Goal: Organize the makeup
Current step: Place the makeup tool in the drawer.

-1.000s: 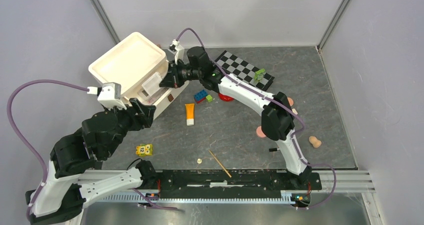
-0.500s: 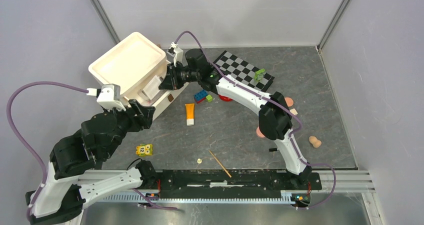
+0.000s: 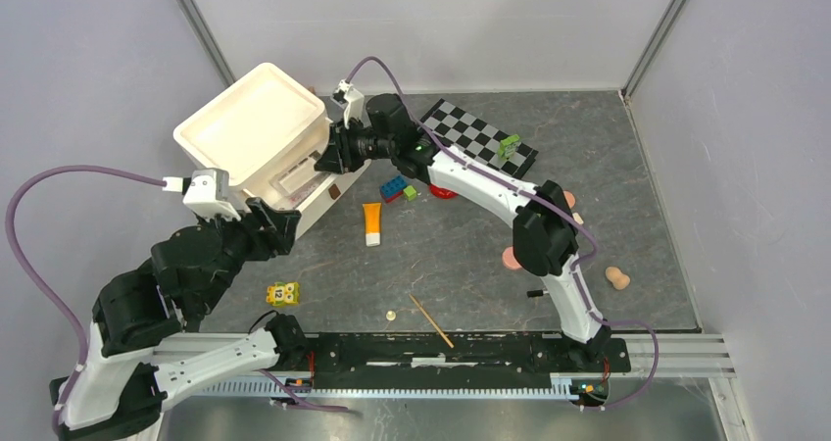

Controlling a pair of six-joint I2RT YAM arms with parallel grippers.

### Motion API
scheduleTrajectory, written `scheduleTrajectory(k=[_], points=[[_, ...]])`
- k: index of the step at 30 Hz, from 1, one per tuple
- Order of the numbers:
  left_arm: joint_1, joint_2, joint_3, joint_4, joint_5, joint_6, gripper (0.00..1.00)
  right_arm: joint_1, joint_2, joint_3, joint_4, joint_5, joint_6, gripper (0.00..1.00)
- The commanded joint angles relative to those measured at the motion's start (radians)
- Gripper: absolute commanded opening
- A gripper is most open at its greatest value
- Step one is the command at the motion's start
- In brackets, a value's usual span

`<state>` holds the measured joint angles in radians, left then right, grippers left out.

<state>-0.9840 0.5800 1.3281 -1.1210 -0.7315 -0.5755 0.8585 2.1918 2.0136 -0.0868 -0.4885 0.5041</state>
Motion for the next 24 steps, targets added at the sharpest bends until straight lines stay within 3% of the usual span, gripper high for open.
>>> scheduleTrajectory(k=[1,10,18,24], points=[[-0.004,-0.006,-0.007,0.012,-0.015,0.007,0.76,-0.001,-0.115,-0.009,-0.012,0.072,-0.069,0.31],[-0.004,0.026,-0.045,0.037,0.006,-0.002,0.79,-0.011,-0.28,-0.134,-0.046,0.188,-0.165,0.31],[-0.003,0.204,-0.099,0.083,0.058,-0.032,0.82,-0.012,-0.469,-0.406,-0.036,0.322,-0.209,0.33],[0.029,0.334,-0.042,0.109,0.069,0.002,0.83,-0.011,-0.587,-0.593,-0.048,0.391,-0.25,0.36]])
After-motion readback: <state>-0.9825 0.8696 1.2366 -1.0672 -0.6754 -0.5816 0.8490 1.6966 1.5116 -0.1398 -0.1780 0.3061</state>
